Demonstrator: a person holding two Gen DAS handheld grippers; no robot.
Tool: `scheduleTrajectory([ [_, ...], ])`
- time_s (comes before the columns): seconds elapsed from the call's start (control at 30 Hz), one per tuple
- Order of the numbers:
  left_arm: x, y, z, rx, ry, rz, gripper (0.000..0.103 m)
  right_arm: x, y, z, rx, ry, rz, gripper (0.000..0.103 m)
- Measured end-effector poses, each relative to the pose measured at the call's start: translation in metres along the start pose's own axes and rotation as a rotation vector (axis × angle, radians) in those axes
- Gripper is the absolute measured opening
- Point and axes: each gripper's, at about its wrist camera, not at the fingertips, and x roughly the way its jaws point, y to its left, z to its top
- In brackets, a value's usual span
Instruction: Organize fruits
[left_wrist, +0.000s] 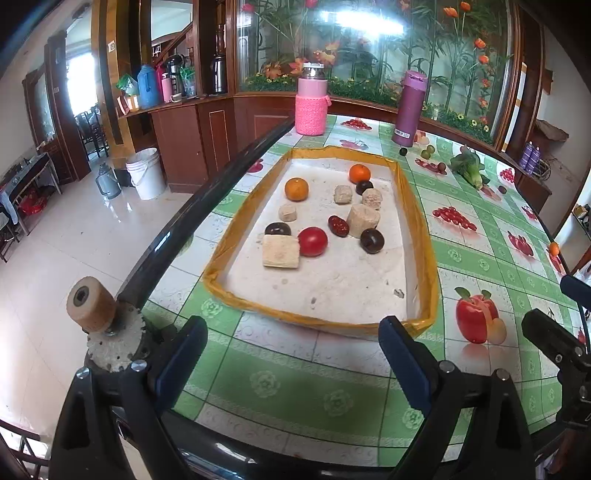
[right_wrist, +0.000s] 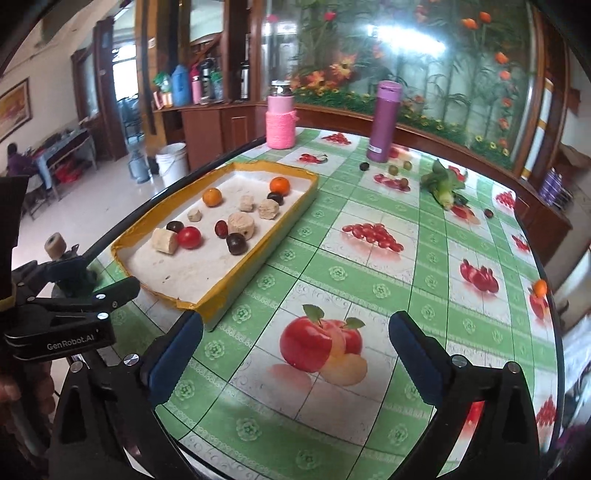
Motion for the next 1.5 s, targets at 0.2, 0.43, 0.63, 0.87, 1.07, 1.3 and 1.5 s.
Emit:
scheduleTrajectory([
  [0.2, 0.002, 0.007, -0.006, 0.012, -0.015, -0.003, 0.095, 0.003, 0.016, -0.006, -0.019, 0.028, -0.047, 0.102],
  [0.43, 0.002, 0.011, -0.008, 0.005, -0.017, -0.017, 0.095, 0.004, 0.025, -0.011, -0.035, 0.048, -0.06, 0.102],
  [0.63, 0.001, 0.018, -0.006, -0.006, -0.021, -0.003, 0.095, 0.009, 0.029, -0.014, -0.04, 0.076, -0.041, 0.102],
  [0.87, -0.002, 0.018, -0.007, -0.003, -0.042, 0.007, 0.095, 0.008, 0.028, -0.008, -0.013, 0.064, -0.058, 0.103],
  [1.07, -0.006, 0.017, -0.009, 0.008, -0.06, 0.022, 0.095, 0.003, 0.037, -0.005, -0.017, 0.019, -0.072, 0.103],
  [1.3, -0.009, 0.026, -0.005, 0.002, -0.083, 0.044, 0.095, 0.0, 0.032, -0.006, 0.03, 0.009, -0.073, 0.103],
  [1.5, -0.02, 0.026, 0.001, 0.014, -0.133, 0.025, 0.095, -0.007, 0.043, -0.007, -0.001, -0.017, -0.093, 0.103],
])
